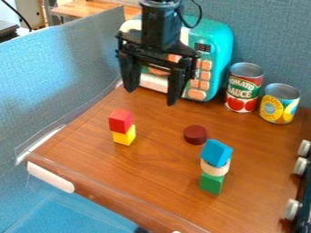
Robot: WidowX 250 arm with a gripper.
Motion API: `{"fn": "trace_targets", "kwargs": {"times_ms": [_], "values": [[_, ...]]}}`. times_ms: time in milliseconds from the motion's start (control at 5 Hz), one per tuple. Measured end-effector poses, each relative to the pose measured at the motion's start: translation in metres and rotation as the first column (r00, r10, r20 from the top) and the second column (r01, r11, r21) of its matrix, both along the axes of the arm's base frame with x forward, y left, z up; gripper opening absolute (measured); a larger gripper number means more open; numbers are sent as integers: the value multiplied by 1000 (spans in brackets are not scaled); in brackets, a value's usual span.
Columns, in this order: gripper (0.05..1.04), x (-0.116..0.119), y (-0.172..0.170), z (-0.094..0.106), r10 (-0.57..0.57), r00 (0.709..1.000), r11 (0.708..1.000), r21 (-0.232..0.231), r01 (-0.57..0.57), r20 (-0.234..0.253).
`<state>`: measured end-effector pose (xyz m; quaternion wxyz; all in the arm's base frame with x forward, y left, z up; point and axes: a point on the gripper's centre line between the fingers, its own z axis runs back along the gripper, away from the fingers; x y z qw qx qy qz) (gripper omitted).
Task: Put the blue cube on top of the ring
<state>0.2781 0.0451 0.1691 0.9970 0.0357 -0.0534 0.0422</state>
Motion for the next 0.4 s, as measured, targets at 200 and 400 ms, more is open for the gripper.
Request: {"fn": "trace_targets", "kwargs": {"times_ms": [200, 400], "values": [[1000, 6, 14, -4, 17, 1000, 1000, 14, -17, 25], [1000, 10, 17, -20, 0, 1000, 1000, 15, 1, -22]]}}
